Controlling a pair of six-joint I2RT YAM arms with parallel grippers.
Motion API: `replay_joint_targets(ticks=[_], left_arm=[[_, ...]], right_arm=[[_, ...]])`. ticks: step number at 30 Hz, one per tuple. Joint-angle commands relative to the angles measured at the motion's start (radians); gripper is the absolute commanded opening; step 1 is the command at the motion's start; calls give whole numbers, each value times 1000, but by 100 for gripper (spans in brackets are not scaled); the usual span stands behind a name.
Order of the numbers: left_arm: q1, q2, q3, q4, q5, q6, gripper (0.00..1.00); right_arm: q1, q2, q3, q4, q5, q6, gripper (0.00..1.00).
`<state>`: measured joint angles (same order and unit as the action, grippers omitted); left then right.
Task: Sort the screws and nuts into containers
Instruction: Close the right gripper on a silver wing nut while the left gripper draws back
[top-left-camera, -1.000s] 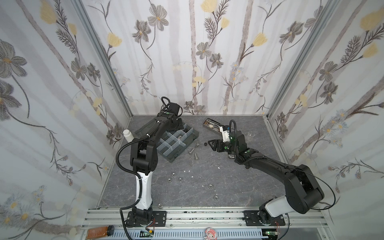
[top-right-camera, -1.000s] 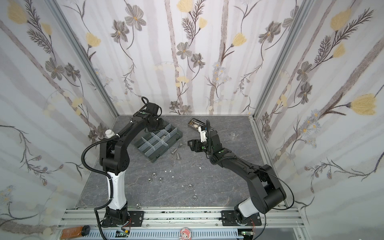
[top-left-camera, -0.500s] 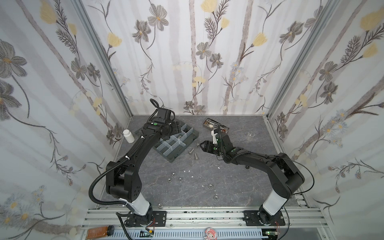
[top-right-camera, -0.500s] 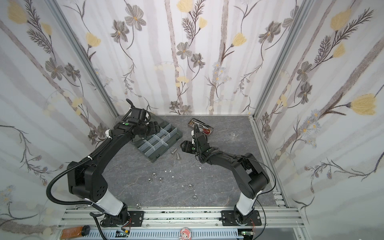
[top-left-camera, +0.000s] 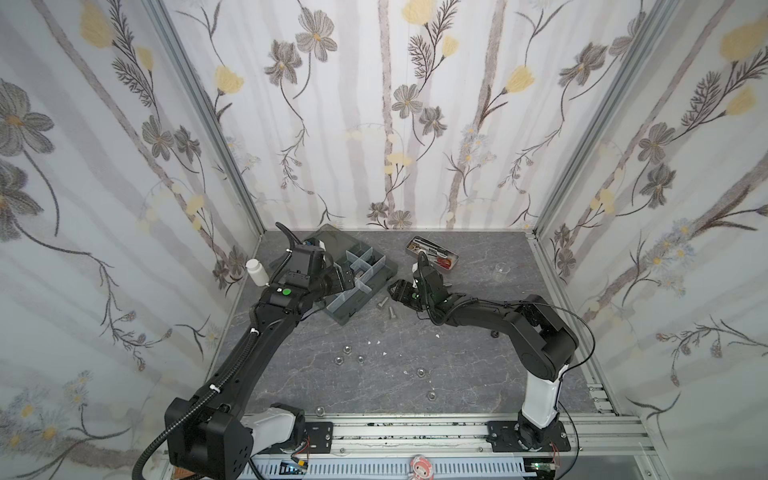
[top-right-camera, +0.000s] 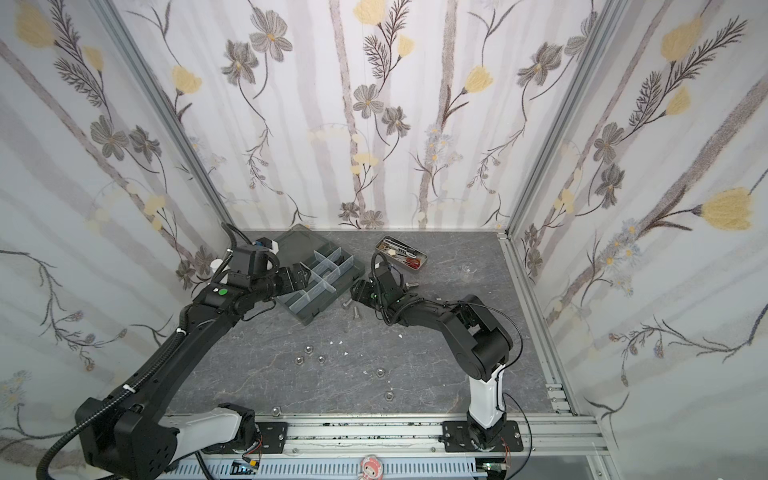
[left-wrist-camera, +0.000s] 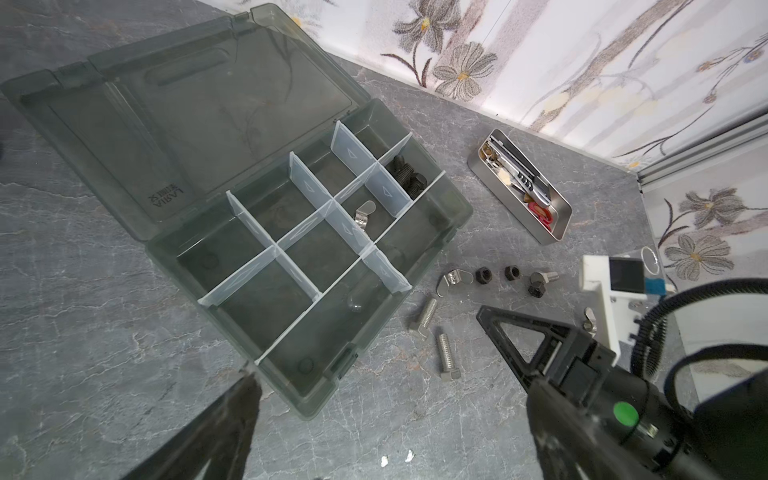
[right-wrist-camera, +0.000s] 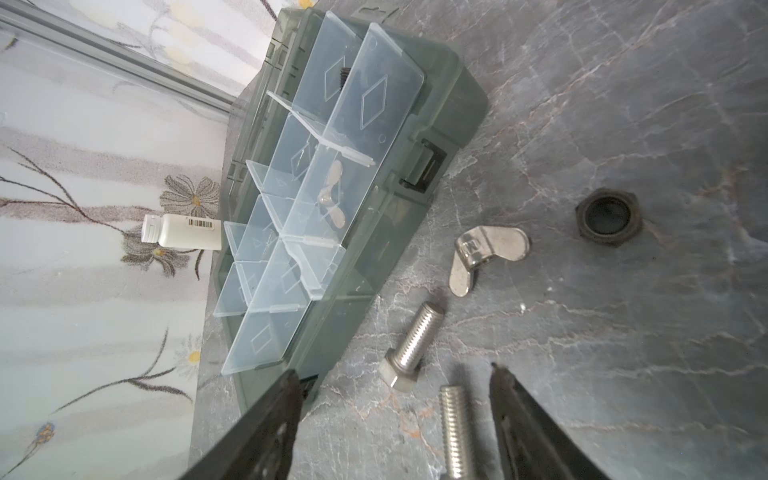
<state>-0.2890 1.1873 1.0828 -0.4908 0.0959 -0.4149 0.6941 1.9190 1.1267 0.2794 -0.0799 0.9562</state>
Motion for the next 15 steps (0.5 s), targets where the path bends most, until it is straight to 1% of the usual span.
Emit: replay_joint_targets(ticks=[1, 3, 8, 15], left_arm=[[2, -44, -36, 24, -34, 16, 100], [3, -66, -61, 29, -39, 19, 100], [4, -100, -106, 46, -43, 21, 100], [6, -152, -179, 100, -47, 10, 100]], right_arm=[[-1, 27, 25, -9, 60, 34, 71], [-1, 45, 35, -7, 71, 53, 71], [-1, 100, 76, 1, 55, 97, 71], [-3, 161, 148, -35, 66, 107, 70]])
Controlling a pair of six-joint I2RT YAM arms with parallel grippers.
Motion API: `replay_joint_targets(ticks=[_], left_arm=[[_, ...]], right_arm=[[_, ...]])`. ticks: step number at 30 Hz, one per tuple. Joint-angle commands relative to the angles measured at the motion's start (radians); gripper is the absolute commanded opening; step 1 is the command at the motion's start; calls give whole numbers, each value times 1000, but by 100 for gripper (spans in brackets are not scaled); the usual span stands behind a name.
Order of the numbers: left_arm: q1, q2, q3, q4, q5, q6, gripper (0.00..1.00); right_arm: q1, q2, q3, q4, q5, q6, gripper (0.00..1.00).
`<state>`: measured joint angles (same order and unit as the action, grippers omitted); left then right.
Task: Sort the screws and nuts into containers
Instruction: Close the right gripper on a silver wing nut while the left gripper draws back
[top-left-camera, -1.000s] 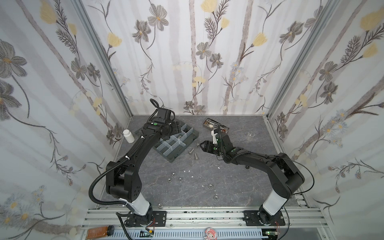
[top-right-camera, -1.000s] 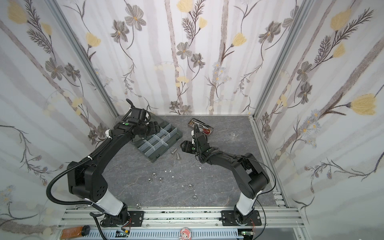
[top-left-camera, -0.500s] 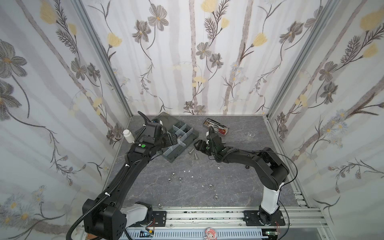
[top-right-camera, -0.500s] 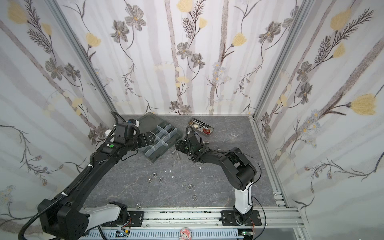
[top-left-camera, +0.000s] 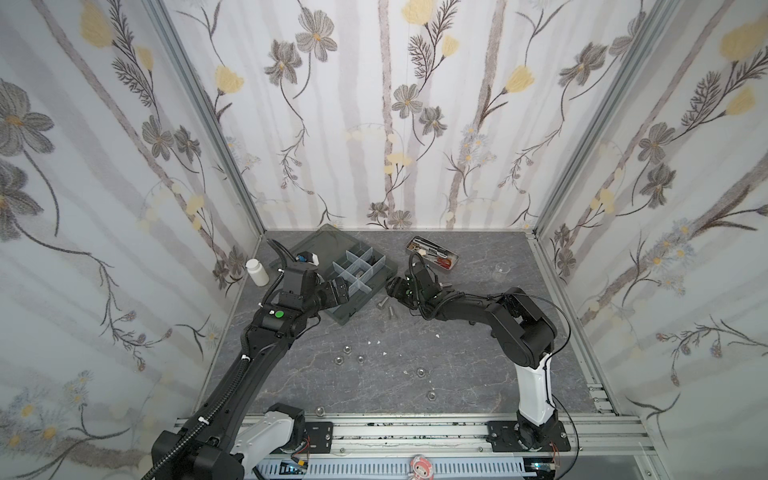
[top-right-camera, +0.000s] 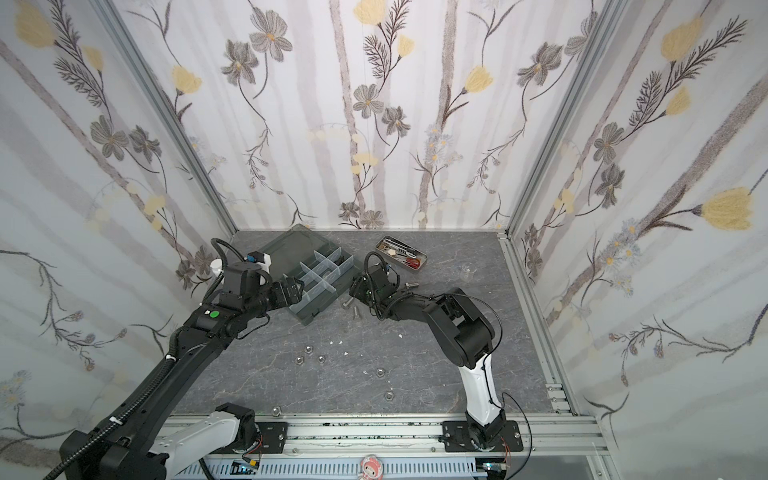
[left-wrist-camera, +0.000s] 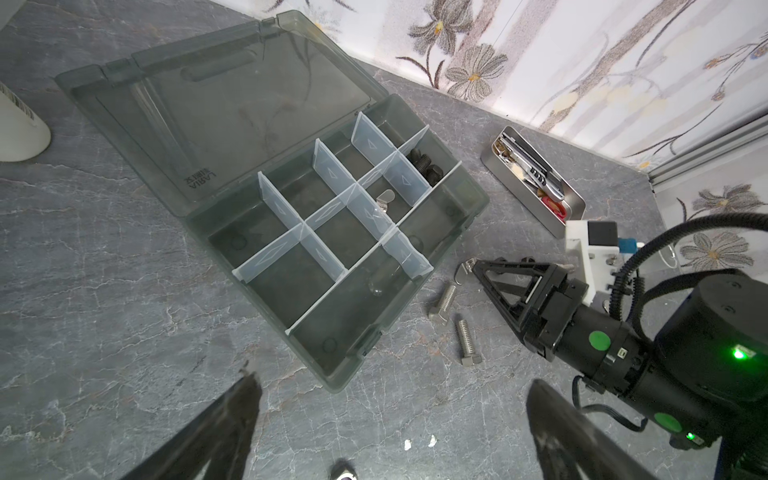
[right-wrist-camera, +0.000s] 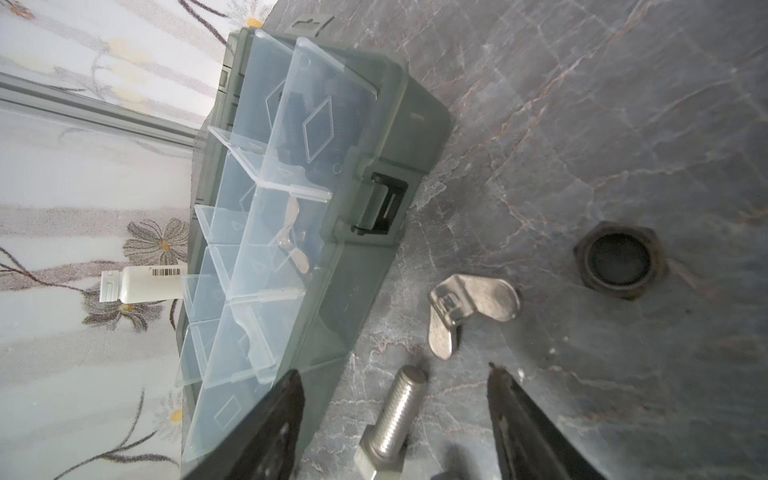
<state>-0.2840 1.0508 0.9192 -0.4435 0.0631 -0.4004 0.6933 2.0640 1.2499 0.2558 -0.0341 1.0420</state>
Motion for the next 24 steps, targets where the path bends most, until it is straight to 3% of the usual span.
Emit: replay_joint_targets(ticks=[1, 15, 24], left_arm=[[0, -22, -26, 58, -15, -5, 100], [0, -48, -74, 83, -8, -2, 100], [0, -55, -79, 86, -4, -3, 100]], right_arm=[[-3, 27, 37, -18, 22, 21, 70], [-38, 105, 121, -80, 22, 10, 64], [-38, 193, 286, -293, 22, -131, 60]])
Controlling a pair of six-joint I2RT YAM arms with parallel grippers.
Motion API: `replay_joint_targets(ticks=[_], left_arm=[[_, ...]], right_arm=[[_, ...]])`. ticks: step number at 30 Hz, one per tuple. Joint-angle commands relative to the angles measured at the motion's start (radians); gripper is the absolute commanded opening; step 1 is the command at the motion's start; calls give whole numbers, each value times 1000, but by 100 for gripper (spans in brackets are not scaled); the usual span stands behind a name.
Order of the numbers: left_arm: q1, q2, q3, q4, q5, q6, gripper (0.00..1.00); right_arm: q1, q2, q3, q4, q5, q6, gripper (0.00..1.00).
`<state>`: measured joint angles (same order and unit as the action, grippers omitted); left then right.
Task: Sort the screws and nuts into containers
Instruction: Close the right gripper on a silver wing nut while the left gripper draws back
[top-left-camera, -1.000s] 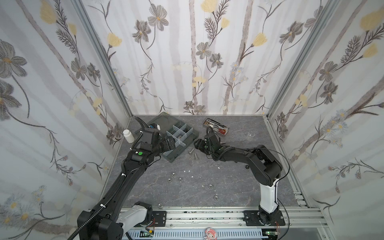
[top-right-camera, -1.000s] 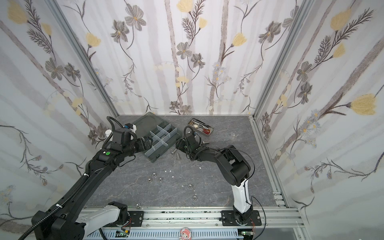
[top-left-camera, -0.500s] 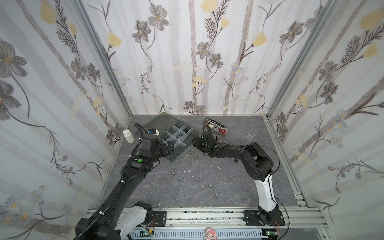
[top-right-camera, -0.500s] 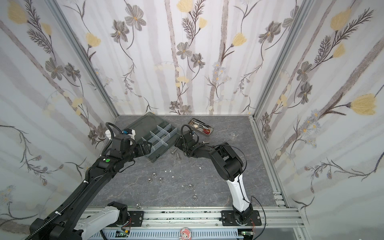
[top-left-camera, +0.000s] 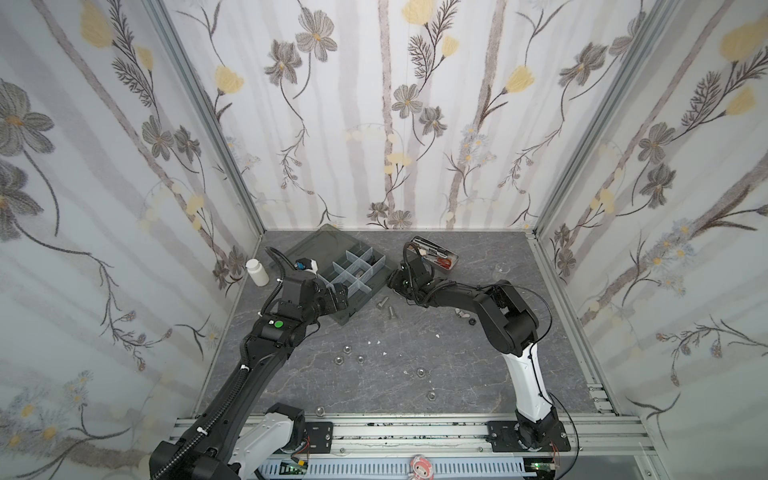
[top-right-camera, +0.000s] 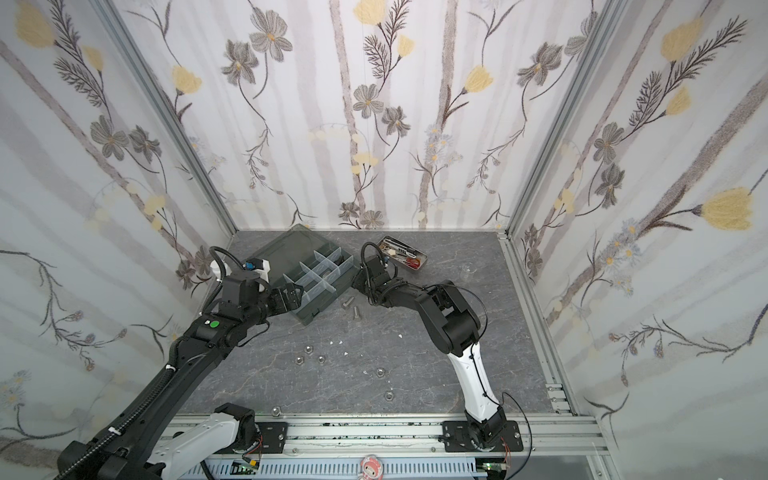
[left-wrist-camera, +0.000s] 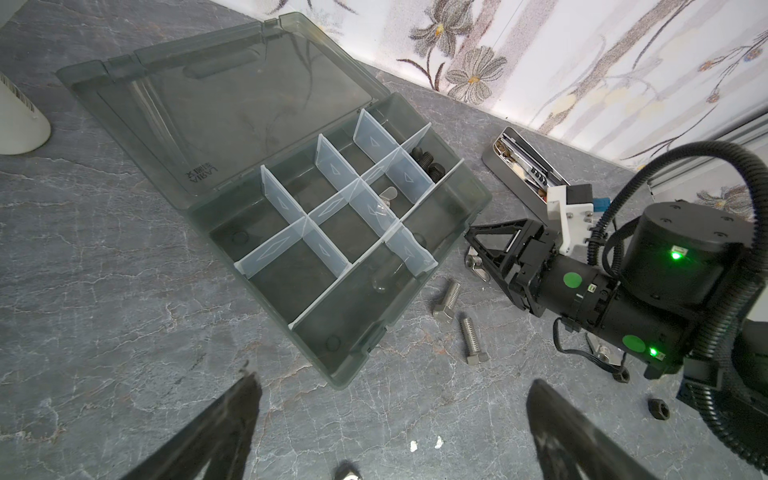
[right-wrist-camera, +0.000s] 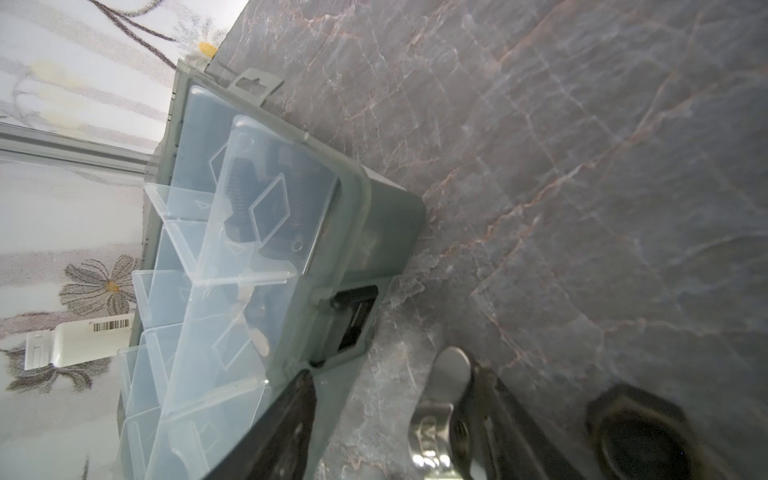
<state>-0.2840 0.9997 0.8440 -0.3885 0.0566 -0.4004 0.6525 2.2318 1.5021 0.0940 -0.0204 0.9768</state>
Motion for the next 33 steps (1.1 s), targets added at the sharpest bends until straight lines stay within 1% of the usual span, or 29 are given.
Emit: replay_joint_targets(ticks=[1, 4, 8, 18, 22, 25, 29, 33], left_arm=[[0, -4, -3, 31, 3, -3, 100], [1, -4, -5, 31, 0, -2, 100], [1, -4, -5, 31, -1, -2, 100], [0, -1, -8, 30, -5, -2, 100], [1, 2, -8, 30, -4, -3, 100], [1, 4, -8, 28, -8, -2, 100], [1, 5, -8, 29, -9, -2, 100], [0, 7, -8, 27, -11, -1, 100]], right_arm=[[6, 33, 53, -164, 17, -89, 59], [13, 53, 102, -228, 39, -143, 55], [26, 58, 125, -274, 78, -188, 54], [42, 50, 132, -351, 133, -263, 53], [45, 46, 130, -362, 150, -282, 47], [47, 44, 130, -366, 154, -291, 40], [48, 46, 131, -366, 147, -297, 36], [58, 44, 136, -376, 161, -314, 35]])
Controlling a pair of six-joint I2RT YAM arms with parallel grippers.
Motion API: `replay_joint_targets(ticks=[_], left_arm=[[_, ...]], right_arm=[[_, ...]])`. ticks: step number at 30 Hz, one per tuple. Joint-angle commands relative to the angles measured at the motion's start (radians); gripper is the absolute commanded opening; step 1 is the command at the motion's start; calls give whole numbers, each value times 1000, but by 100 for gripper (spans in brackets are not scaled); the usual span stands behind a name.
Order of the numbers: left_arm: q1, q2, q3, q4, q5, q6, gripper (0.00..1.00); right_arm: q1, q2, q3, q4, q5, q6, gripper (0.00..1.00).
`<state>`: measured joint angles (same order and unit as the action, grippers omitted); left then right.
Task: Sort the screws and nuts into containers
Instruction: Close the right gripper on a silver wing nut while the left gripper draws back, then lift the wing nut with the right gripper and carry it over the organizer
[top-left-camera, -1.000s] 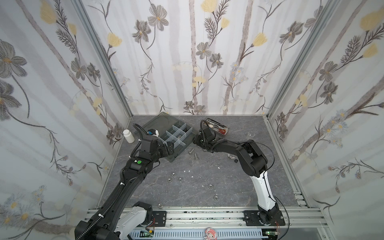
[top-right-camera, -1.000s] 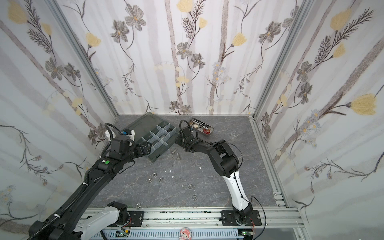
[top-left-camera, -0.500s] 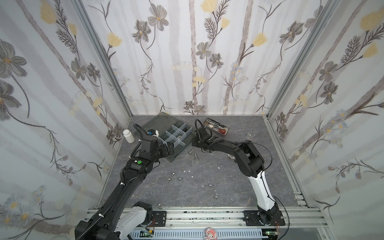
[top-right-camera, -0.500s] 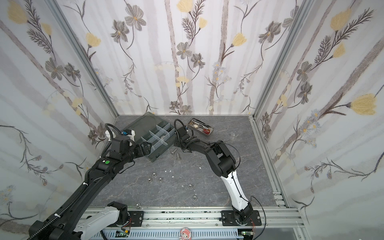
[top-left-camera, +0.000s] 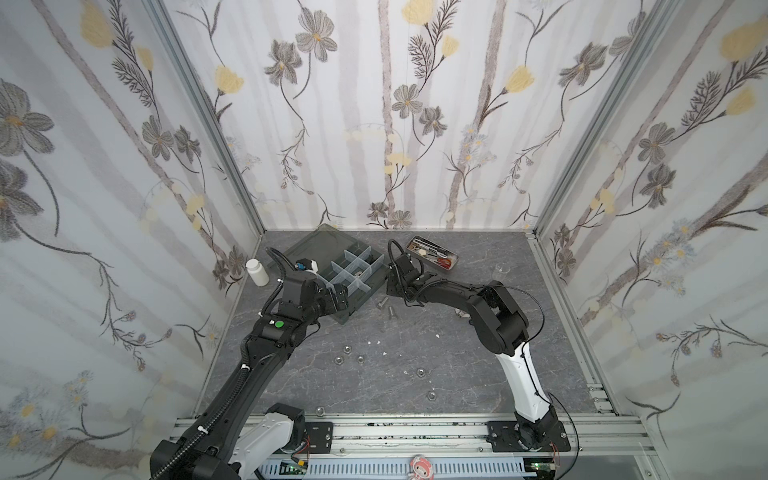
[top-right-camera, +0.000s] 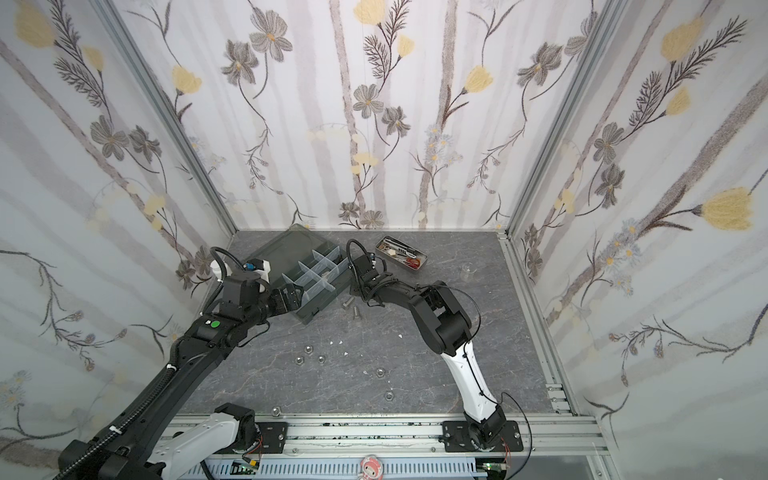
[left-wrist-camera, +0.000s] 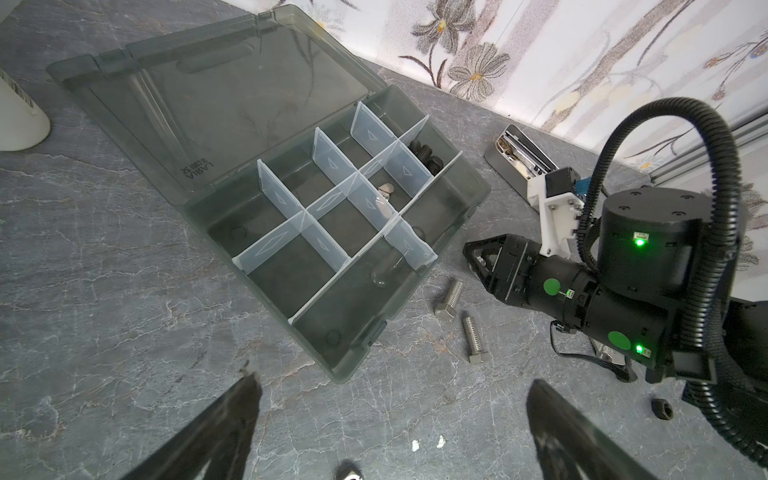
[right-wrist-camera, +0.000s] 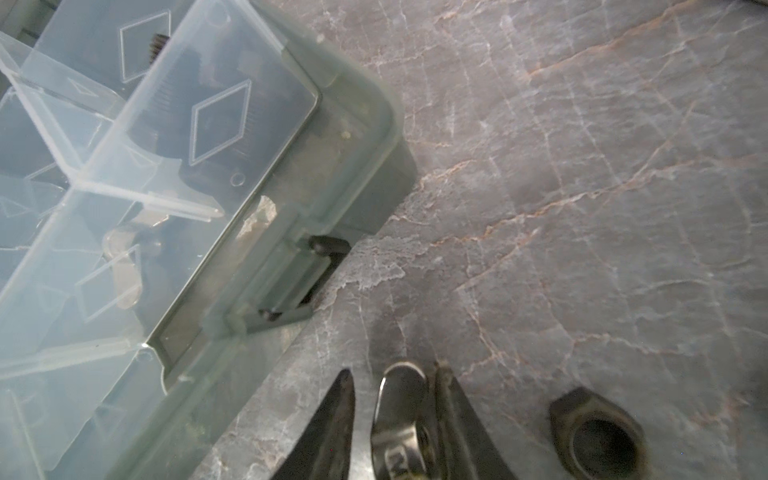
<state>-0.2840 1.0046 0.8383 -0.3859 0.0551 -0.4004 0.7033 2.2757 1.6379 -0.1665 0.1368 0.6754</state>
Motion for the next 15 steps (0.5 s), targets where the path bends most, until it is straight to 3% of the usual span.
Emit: replay_joint_targets(ticks=[1, 15], left_arm=[[0, 2, -2, 25, -10, -2, 100], [1, 5, -5, 22, -14, -2, 100]], right_arm=[[10, 1, 0, -121, 9, -18, 35], [31, 2, 2, -165, 64, -66, 22]])
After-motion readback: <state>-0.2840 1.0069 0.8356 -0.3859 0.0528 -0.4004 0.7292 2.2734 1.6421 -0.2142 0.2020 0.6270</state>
